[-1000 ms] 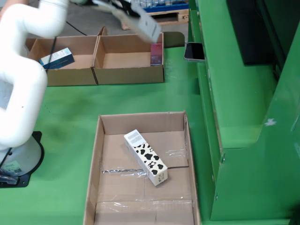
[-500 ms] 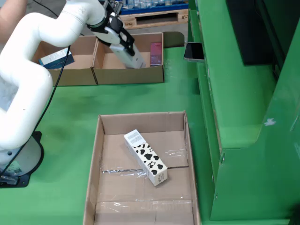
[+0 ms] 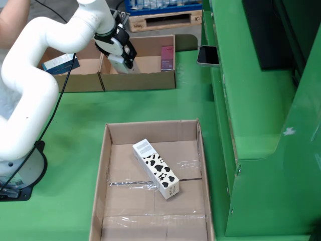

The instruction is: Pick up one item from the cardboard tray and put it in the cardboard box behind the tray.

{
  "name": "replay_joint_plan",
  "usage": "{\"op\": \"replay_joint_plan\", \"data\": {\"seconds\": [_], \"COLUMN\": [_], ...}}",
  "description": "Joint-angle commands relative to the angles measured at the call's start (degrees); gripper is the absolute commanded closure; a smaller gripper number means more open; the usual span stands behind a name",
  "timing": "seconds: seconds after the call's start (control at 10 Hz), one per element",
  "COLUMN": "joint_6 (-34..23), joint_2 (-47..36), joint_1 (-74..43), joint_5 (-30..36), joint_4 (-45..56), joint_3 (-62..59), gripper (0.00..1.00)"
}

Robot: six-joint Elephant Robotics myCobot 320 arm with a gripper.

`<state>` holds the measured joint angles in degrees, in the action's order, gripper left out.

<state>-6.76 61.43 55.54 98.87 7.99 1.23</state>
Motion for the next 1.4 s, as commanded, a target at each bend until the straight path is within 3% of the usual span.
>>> {"op": "replay_joint_plan", "data": {"seconds": [0.0,0.7,1.3], "joint_6": [0.34,0.34,0.34], "joint_2": [-1.37,-1.37,-1.37], "joint_1": [-0.26,-0.26,-0.26], "joint_5": [27.38,27.38,27.38], "joint_4": [-0.22,-0.22,-0.22], "joint_3": [-1.23,-1.23,-1.23], "gripper": [1.00,1.00,0.40]}}
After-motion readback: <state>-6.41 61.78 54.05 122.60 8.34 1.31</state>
